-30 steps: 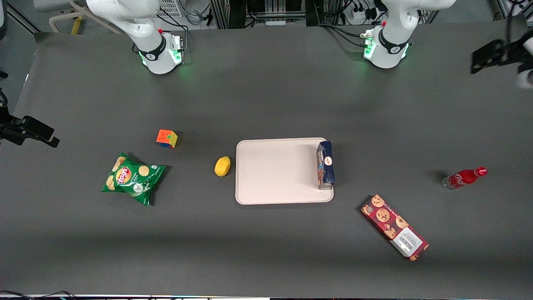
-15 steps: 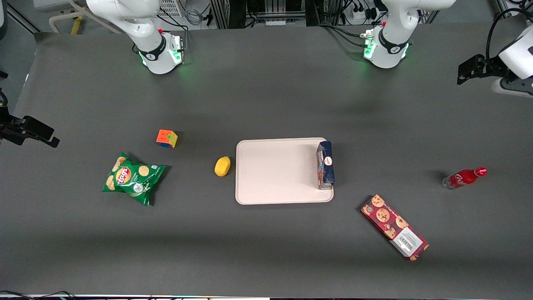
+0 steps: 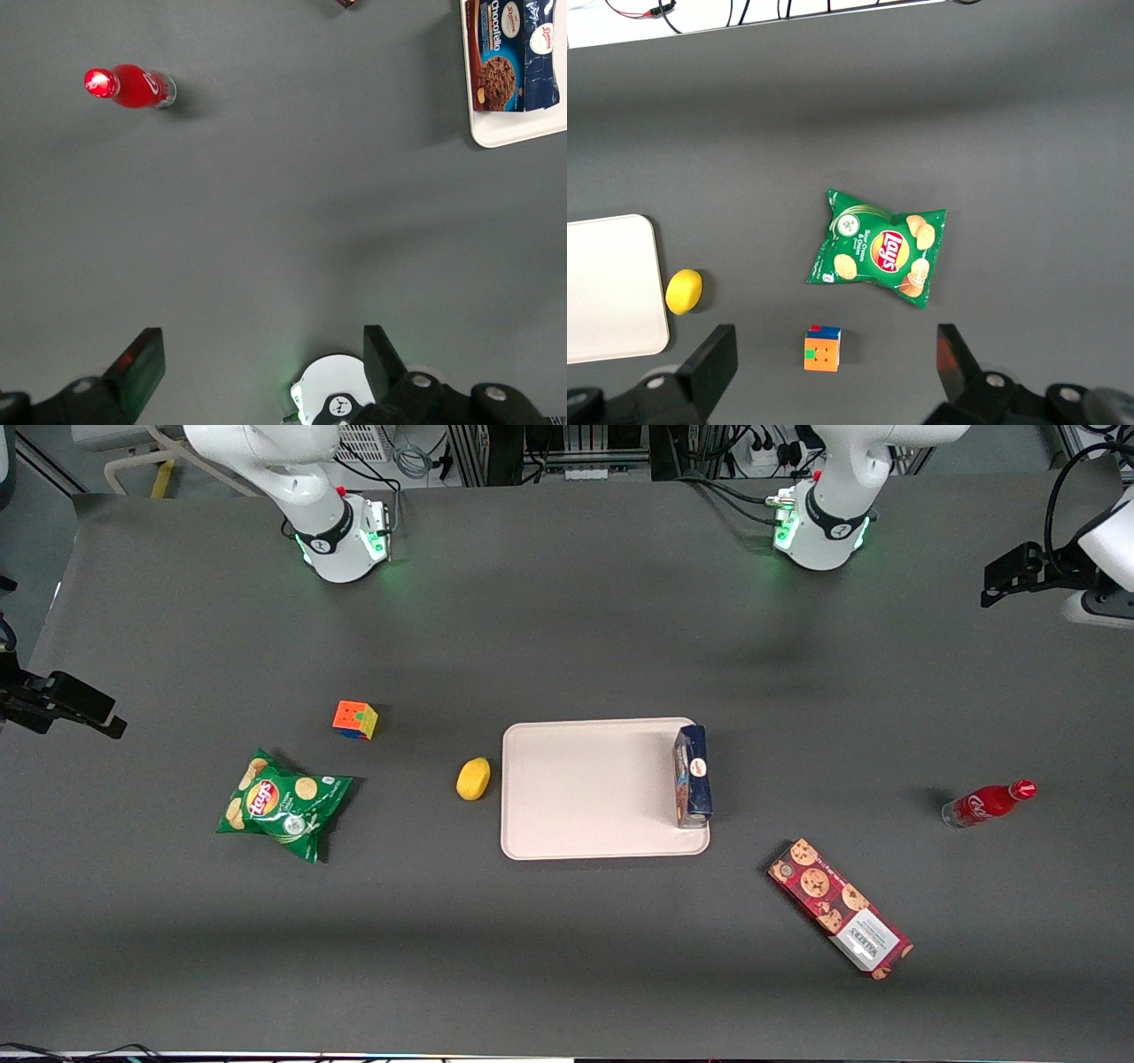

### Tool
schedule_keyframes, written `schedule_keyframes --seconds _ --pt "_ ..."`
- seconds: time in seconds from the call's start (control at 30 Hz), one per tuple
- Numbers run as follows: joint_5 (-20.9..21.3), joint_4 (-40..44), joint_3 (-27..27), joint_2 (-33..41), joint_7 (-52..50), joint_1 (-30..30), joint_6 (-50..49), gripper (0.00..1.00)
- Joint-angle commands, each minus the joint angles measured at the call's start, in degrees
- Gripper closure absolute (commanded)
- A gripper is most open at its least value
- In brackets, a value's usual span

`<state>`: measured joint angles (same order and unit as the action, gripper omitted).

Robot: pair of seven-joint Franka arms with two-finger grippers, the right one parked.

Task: Place cookie box on tray

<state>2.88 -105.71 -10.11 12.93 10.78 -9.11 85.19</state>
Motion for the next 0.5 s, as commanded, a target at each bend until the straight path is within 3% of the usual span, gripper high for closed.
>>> schedule_keyframes --seconds 0.0,0.47 --pt "-0.42 -0.02 0.09 0.87 0.39 -0.73 -0.28 0.0" --pt "-0.51 0.15 0.09 -0.01 0.65 -0.82 0.42 0.0"
